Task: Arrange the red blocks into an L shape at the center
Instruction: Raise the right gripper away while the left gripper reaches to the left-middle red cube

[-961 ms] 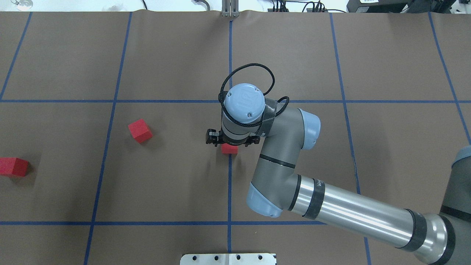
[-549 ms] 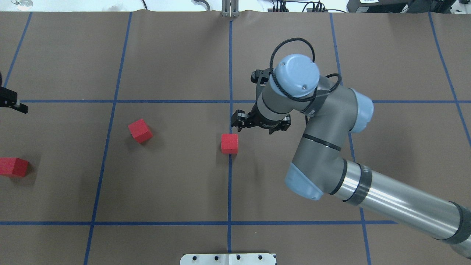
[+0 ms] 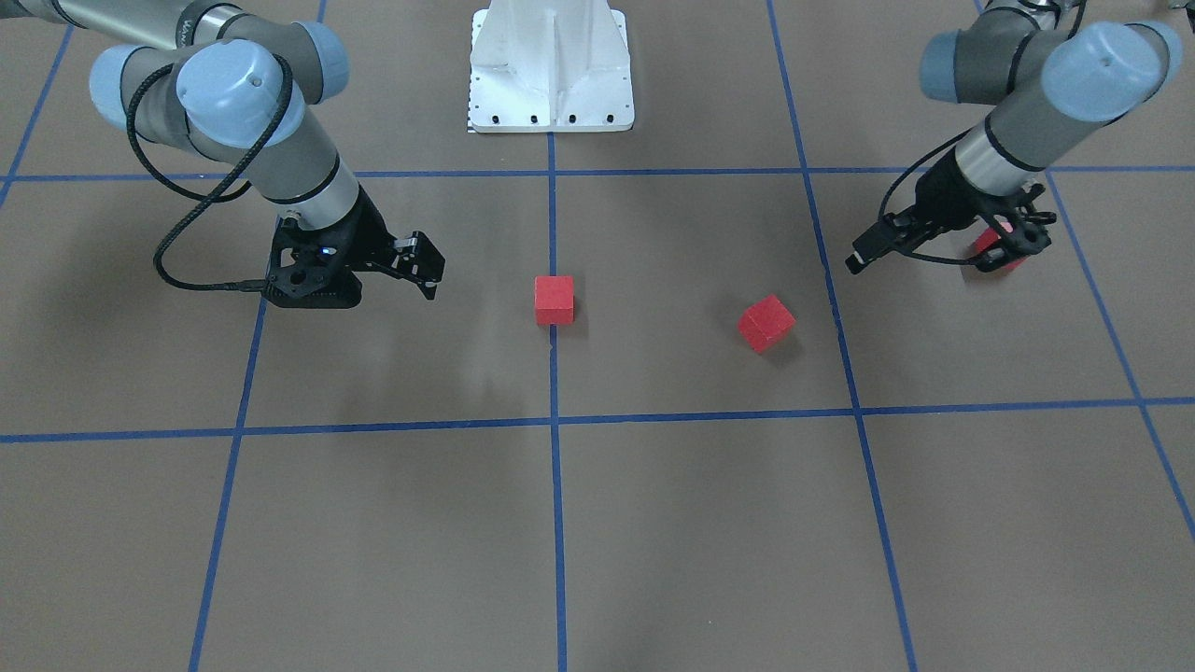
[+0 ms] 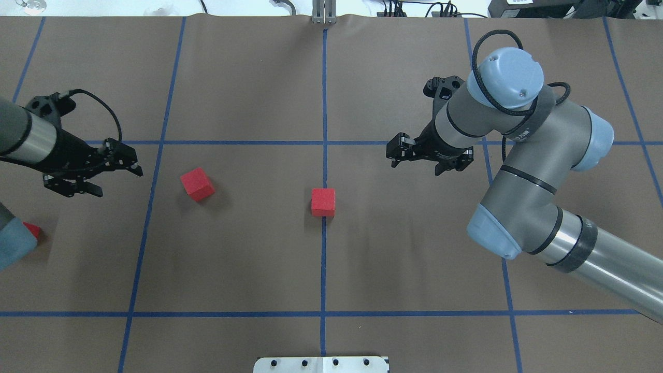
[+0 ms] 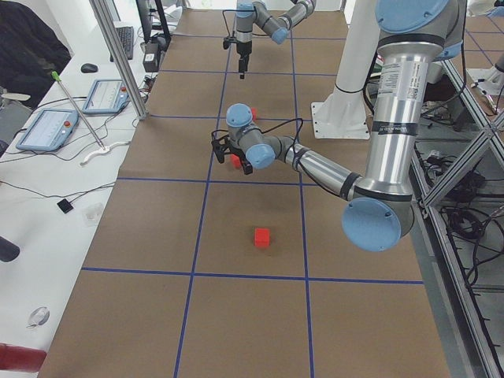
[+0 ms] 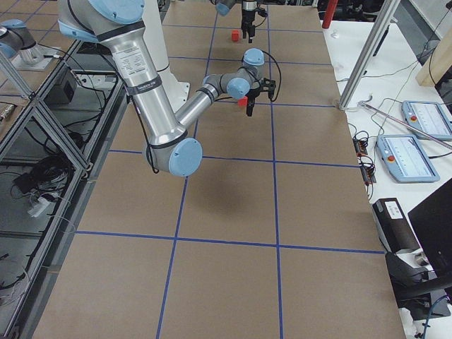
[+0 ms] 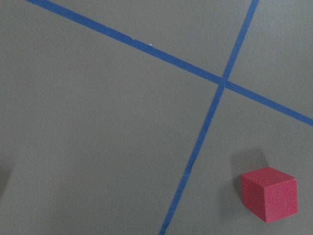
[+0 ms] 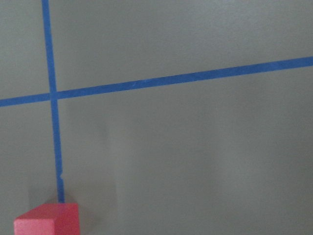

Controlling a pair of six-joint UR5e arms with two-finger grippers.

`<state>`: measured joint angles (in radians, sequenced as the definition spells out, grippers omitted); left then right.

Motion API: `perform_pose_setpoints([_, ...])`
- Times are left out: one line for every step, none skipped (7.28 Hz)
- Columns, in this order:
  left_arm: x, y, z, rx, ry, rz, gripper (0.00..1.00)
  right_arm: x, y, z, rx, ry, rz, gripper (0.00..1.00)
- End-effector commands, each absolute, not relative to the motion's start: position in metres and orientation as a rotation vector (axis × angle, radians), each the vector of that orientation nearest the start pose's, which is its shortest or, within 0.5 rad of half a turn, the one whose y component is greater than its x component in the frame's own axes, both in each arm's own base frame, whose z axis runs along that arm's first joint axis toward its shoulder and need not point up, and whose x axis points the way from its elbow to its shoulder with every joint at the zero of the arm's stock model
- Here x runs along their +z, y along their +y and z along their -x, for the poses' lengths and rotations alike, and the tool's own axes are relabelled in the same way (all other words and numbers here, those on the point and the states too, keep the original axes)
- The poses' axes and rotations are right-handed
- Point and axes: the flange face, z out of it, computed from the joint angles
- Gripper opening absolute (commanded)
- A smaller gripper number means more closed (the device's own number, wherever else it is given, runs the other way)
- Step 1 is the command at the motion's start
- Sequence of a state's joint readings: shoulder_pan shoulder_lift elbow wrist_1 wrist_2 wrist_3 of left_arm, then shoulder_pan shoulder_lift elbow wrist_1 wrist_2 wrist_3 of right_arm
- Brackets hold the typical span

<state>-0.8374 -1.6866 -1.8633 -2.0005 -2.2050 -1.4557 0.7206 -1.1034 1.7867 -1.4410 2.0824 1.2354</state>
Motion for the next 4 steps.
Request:
perform_pose_setpoints([0.397,-0.433,-0.348,-0.428,0.969,0.125,1.0,0.293,-0.477,0.406,0.164,-0.918,0.02,1.0])
perform_pose_setpoints([0.387,-0.432,-0.361,-0.472,0.97,0.129,1.0,0.295,-0.476,0.405,0.164,-0.917,0.021,1.0])
perform_pose_setpoints([0.388,-0.429,-0.37,-0.487,0.945,0.105,1.0,0.29,-0.474,0.401,0.164,-0.925,0.015,1.0])
perform_pose_setpoints([0.377,-0.43,-0.378,-0.481,0.947,0.105,1.0,0.291,-0.472,0.4,0.164,-0.925,0.015,1.0])
